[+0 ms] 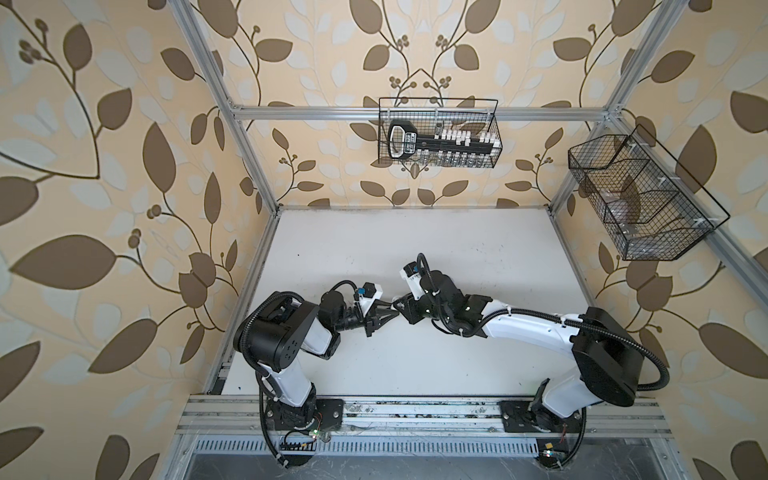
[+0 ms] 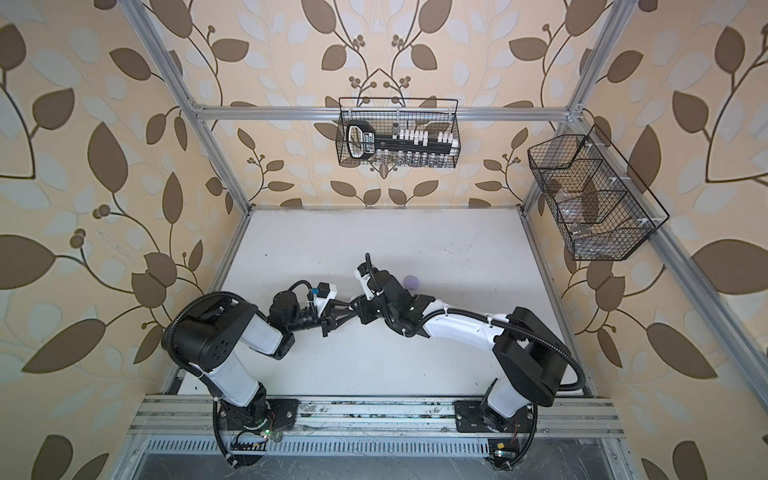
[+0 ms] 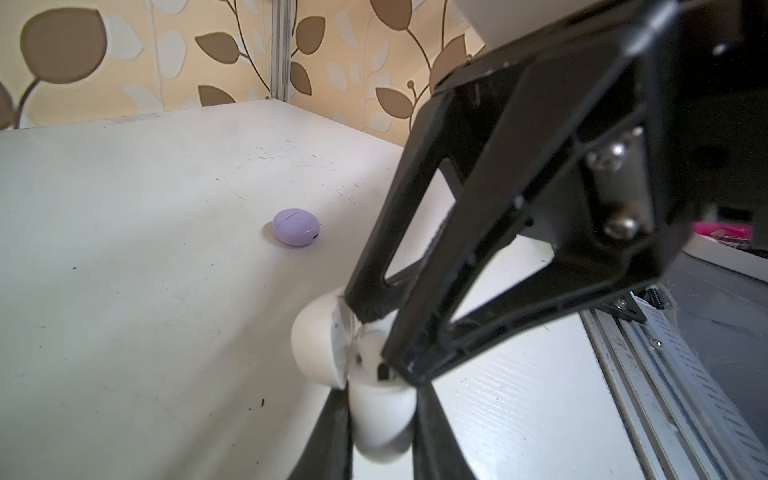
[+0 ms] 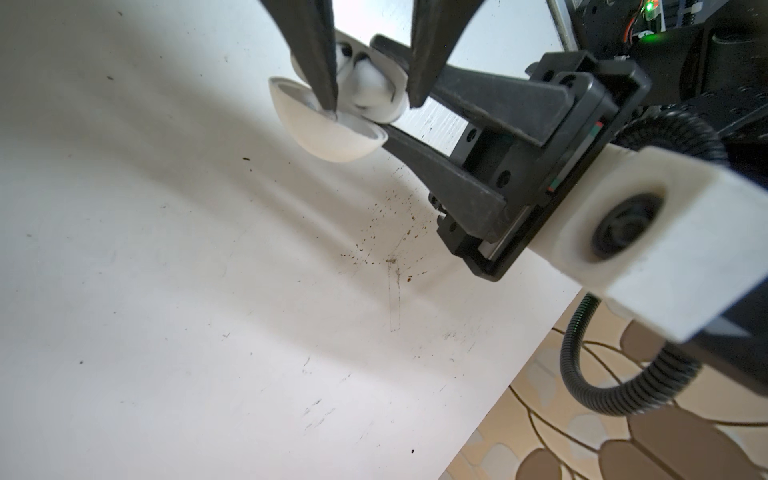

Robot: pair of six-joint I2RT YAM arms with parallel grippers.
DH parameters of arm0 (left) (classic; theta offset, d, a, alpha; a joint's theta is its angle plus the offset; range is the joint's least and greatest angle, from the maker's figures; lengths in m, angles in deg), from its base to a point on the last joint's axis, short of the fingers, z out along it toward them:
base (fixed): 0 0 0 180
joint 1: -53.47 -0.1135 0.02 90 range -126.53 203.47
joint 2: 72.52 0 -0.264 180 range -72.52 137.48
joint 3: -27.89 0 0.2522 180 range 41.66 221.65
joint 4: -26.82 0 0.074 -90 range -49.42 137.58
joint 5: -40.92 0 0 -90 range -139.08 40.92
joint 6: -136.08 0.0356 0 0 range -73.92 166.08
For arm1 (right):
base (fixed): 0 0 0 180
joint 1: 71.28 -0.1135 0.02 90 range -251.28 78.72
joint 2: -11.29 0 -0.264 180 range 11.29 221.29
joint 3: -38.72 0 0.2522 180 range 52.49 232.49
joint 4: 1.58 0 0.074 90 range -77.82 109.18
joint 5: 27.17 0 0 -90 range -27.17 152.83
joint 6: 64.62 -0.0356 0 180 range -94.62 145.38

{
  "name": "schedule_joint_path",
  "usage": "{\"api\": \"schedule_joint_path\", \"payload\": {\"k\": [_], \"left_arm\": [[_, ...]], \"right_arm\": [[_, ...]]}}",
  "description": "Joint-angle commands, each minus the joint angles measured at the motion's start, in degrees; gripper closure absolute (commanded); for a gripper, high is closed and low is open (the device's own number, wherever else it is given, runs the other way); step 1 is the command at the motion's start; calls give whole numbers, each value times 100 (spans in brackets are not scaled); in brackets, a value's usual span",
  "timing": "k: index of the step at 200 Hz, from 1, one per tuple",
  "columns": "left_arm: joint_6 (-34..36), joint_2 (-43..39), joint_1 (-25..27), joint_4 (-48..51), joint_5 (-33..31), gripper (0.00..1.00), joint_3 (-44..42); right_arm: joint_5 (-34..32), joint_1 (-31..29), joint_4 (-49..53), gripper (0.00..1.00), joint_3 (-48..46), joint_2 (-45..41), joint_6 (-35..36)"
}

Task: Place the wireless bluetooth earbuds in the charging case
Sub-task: 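Open the right gripper and draw it back from the case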

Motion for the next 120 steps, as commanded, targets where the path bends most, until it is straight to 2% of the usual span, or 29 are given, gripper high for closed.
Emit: {"api": "schedule_joint_path", "payload": {"k": [1, 76, 120], "left_arm": [[100, -195, 45, -450, 41, 85, 6], [103, -187, 45, -454, 15, 84, 11], [75, -185, 45, -456, 6, 84, 24]], "right_arm": [[-59, 27, 48, 70, 1, -188, 22], [-120, 54, 121, 73, 34, -233, -74], [-78, -33, 61, 80, 25, -128, -103]]}}
